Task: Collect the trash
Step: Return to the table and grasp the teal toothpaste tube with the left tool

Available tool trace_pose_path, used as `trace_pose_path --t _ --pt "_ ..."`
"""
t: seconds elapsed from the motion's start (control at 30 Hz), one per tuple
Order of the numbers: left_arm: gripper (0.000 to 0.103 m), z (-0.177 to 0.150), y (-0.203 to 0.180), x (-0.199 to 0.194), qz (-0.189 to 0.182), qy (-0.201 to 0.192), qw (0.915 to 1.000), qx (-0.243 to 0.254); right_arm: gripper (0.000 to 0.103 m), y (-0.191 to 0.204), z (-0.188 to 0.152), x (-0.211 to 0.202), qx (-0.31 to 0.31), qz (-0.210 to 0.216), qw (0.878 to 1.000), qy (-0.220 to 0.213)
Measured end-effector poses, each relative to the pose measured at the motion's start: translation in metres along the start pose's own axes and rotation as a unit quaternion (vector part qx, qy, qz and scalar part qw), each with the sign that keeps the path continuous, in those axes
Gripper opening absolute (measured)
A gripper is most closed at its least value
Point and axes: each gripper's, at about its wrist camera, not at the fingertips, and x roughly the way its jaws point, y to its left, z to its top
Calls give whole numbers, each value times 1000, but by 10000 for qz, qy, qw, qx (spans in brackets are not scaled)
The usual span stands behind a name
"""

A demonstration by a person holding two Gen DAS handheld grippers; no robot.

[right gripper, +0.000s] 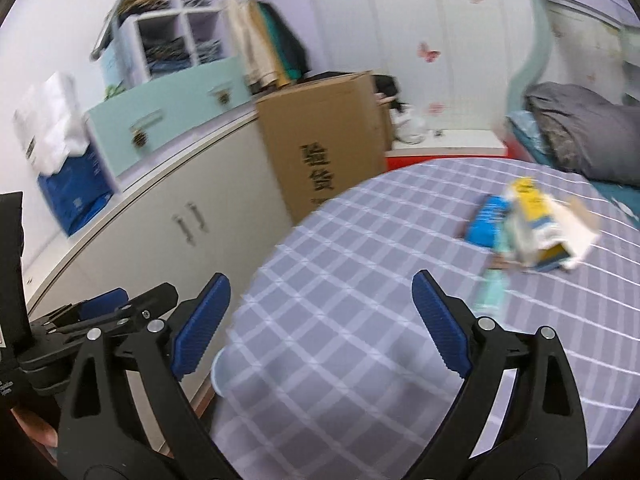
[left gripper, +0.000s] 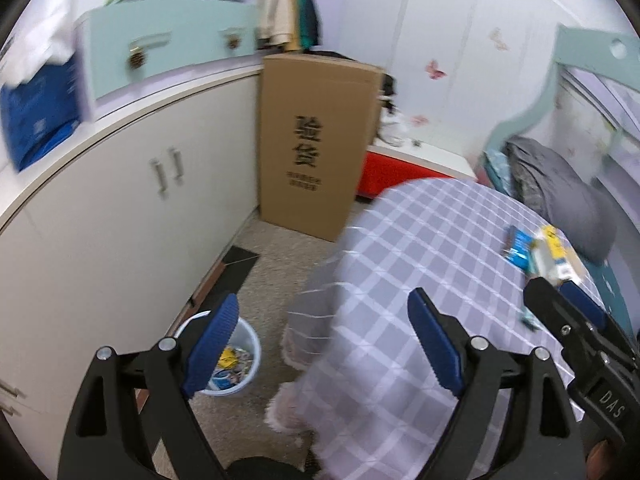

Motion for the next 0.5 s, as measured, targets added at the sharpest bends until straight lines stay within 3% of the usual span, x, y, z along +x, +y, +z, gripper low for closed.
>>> trace_pose_path --t 0.13,0.3,0.5 --pt "85 2 -58 12 -348 175 9989 260 91 -51 2 -15 242 -385 9989 -112" --pt "85 3 -118 30 -499 338 9967 537 91 -122 5 -28 661 -811 9944 -128" --pt "85 -2 -192 61 -777 613 9882 1167 92 -187 9 -41 1185 -1073 9870 -152"
